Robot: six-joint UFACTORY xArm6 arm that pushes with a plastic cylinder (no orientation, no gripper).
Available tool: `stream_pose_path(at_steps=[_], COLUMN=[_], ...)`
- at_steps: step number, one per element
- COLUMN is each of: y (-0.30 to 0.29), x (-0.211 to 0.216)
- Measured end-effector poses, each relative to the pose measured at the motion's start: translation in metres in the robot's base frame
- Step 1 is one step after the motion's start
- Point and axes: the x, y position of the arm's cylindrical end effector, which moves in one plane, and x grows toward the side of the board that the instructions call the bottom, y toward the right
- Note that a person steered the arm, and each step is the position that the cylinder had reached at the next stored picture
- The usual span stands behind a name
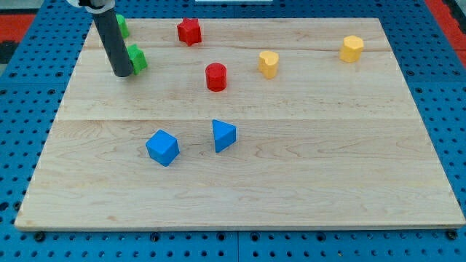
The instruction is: Move the green star diagonally to the red circle
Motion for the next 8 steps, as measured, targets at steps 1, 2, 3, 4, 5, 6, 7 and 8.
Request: stream_pose_path(at_steps=[1,2,3,4,5,6,7,8], y=[-0.011,-0.039,-0.031,0.014,0.083,0.089,0.052,0.080], x=[0.000,0.004,-0.025,-0.046,-0.043,-0.040,-0.013,0.005])
